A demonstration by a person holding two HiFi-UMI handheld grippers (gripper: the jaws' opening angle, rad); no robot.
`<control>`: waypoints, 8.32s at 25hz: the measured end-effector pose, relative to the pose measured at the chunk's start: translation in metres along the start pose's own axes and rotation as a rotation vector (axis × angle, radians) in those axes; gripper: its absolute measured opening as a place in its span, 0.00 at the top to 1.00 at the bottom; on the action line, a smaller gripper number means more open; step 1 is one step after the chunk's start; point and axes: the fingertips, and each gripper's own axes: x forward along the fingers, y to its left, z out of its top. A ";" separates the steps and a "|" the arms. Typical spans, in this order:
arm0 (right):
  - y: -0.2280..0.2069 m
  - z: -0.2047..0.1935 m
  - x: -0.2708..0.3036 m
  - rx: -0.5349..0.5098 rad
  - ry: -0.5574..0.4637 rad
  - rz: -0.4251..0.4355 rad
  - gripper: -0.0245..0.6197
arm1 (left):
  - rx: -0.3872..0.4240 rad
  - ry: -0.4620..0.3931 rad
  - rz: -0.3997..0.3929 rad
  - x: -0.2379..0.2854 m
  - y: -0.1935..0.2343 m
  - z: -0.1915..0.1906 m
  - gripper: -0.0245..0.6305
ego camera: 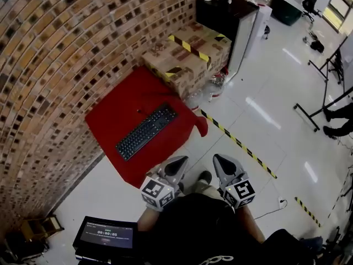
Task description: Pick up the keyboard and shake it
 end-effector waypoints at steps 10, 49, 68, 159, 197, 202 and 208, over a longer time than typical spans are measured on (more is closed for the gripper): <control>-0.015 0.006 0.038 0.004 0.017 0.233 0.98 | -0.054 -0.039 0.215 0.001 0.013 -0.008 0.94; -0.039 -0.160 0.375 -0.186 0.811 0.300 0.57 | -0.680 0.161 0.855 -0.194 0.390 -0.180 0.56; -0.058 -0.223 0.433 -0.241 1.064 0.301 0.42 | -0.736 0.390 0.891 -0.201 0.427 -0.238 0.47; 0.028 0.267 0.414 -0.377 -0.471 0.186 0.44 | 0.546 -0.640 1.153 -0.269 0.332 0.271 0.57; 0.108 0.354 0.376 -0.501 -0.753 0.301 0.44 | 0.640 -0.907 1.207 -0.328 0.291 0.298 0.57; 0.122 0.358 0.366 -0.535 -0.776 0.310 0.44 | 0.620 -0.928 1.216 -0.339 0.287 0.292 0.56; 0.125 0.355 0.359 -0.564 -0.784 0.323 0.44 | 0.606 -0.938 1.222 -0.343 0.282 0.285 0.56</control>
